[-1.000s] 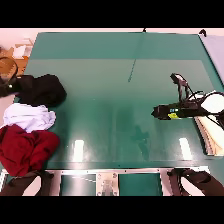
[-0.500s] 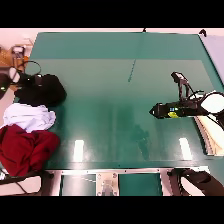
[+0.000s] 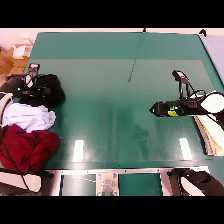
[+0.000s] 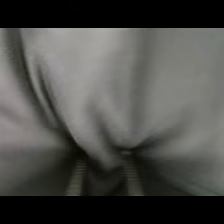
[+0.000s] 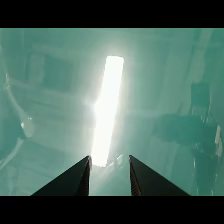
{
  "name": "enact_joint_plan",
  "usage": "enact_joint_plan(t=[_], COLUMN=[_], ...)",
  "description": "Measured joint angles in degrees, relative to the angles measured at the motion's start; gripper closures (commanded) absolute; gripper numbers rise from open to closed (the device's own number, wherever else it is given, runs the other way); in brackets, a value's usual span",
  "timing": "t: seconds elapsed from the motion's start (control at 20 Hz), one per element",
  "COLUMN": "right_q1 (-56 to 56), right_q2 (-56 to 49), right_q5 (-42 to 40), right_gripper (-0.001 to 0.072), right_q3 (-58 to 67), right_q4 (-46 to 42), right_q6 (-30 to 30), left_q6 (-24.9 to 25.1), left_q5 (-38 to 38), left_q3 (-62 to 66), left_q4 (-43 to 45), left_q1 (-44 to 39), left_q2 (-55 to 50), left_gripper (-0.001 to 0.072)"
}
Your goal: Fold the shirts.
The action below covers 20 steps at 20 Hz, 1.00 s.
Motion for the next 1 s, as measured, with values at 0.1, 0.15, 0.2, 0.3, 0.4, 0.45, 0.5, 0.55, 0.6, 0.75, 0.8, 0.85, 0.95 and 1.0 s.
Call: enact_joint_plan(t=[0.1, 0.15, 0.2, 0.3, 0.4, 0.45, 0.5, 0.55, 0.6, 0.75, 0.8, 0.85, 0.95, 1.0], right_q1=[0.0, 0.0, 0.0, 0.0, 0.0, -0.3, -0.8, -1.7, -3.0, -9.1, -11.6, -14.5, -19.9, -22.1], right_q2=[0.0, 0.0, 0.0, 0.0, 0.0, 0.0, 0.0, 0.0, 0.0, 0.0, 0.0, 0.0, 0.0, 0.0], right_q5=[-0.2, -0.2, -0.3, -0.3, -0.3, -0.2, 0.0, 0.5, 1.3, 4.3, 5.2, 5.9, 7.0, 7.4], right_gripper=[0.0421, 0.043, 0.043, 0.0435, 0.0511, 0.0518, 0.0522, 0.0522, 0.0522, 0.0522, 0.0522, 0.0521, 0.0519, 0.0518], right_q3=[0.0, 0.0, 0.0, 0.1, 1.1, 2.2, 3.4, 4.9, 6.5, 11.1, 12.3, 13.4, 14.6, 14.9], right_q4=[0.0, 0.1, 0.1, 0.1, 0.2, 0.2, 0.2, 0.2, 0.2, 0.2, 0.2, 0.2, 0.3, 0.4], right_q6=[0.0, 0.0, 0.0, 0.0, 0.2, 0.5, 0.6, 0.8, 0.8, 1.0, 1.0, 1.0, 1.0, 1.1], left_q6=[0.3, 0.4, 0.5, 0.7, 1.2, 1.3, 1.5, 1.6, 1.7, 1.9, 1.9, 1.9, 1.9, 1.9], left_q5=[-0.7, -1.3, -2.4, -6.4, -11.5, -12.4, -14.4, -16.0, -16.9, -21.8, -23.4, -24.9, -27.9, -28.4], left_q3=[0.4, 0.9, 1.8, 5.2, 11.0, 14.6, 18.0, 21.5, 25.3, 34.0, 35.9, 37.2, 38.7, 39.3], left_q4=[0.1, 0.1, -0.1, -0.4, -0.9, -1.2, -1.9, -2.6, -3.4, -8.8, -10.9, -12.7, -15.9, -17.5], left_q1=[0.0, 0.0, 0.0, -0.2, -1.4, -2.4, -3.8, -5.3, -7.2, -13.8, -16.4, -19.0, -24.8, -27.9], left_q2=[-1.1, -1.6, -1.9, -2.3, -1.2, -0.1, 0.9, 2.1, 3.7, 6.7, 7.4, 7.6, 6.6, 5.8], left_gripper=[0.0683, 0.0683, 0.0683, 0.0683, 0.0683, 0.0683, 0.0683, 0.0683, 0.0683, 0.0682, 0.0682, 0.0682, 0.0681, 0.0681])
